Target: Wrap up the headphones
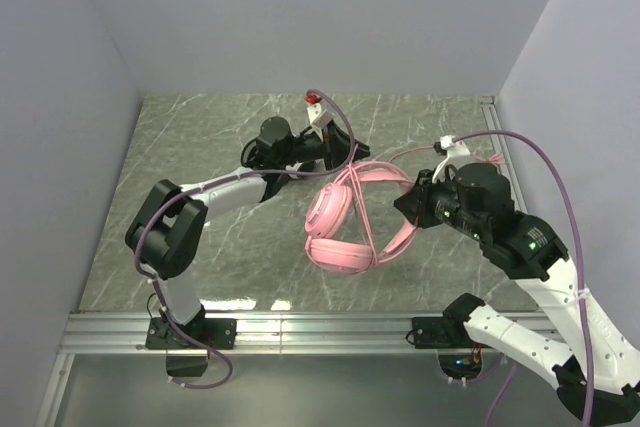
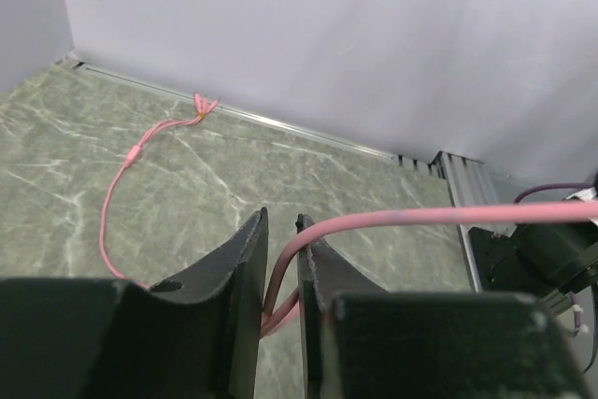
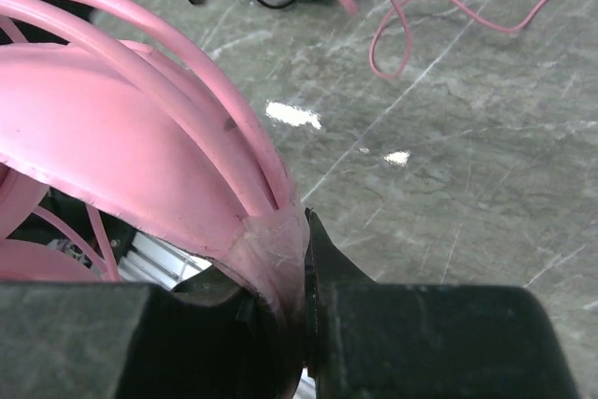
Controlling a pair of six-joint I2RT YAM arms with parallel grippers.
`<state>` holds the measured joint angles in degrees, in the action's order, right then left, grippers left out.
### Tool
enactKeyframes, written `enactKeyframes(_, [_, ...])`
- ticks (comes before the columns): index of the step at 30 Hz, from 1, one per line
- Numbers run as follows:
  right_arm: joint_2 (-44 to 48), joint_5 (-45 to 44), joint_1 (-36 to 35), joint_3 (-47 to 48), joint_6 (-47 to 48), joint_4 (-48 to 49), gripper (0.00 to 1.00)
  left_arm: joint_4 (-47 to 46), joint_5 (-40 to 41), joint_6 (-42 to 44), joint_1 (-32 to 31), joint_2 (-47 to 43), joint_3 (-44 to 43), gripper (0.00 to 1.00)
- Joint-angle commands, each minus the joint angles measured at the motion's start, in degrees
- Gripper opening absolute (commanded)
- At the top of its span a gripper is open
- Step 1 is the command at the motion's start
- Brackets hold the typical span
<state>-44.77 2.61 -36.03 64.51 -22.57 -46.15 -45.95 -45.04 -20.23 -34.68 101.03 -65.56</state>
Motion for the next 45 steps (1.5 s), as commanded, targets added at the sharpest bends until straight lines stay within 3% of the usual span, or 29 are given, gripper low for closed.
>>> enactKeyframes(1, [0.48, 2.4, -0.79, 7.11, -2.57, 4.67, 0.0, -11.77, 0.39, -9.01, 0.66, 2.14, 1.48, 0.24])
enactKeyframes(7, [-2.16, 0.21, -0.8, 14.75, -3.01, 2.3, 0.0, -24.0, 0.39, -18.96, -0.47, 6.8, 1.66, 0.24])
enactKeyframes(13, [-4.35, -2.52, -0.8, 21.35, -4.85, 0.72, 0.0, -18.38, 3.64, -15.02, -3.55, 7.07, 1.05, 0.22])
enactKeyframes(32, [-10.68, -6.65, -0.8, 35.94, -9.33, 2.73, 0.0, -19.87, 5.66, -14.4, -9.71, 10.41, 2.36, 0.23])
enactKeyframes(45, [-11.83, -7.27, -0.79, 36.57, -10.39, 4.14, 0.0, -30.59, 4.34, -20.63, -11.2, 12.61, 3.51, 0.38])
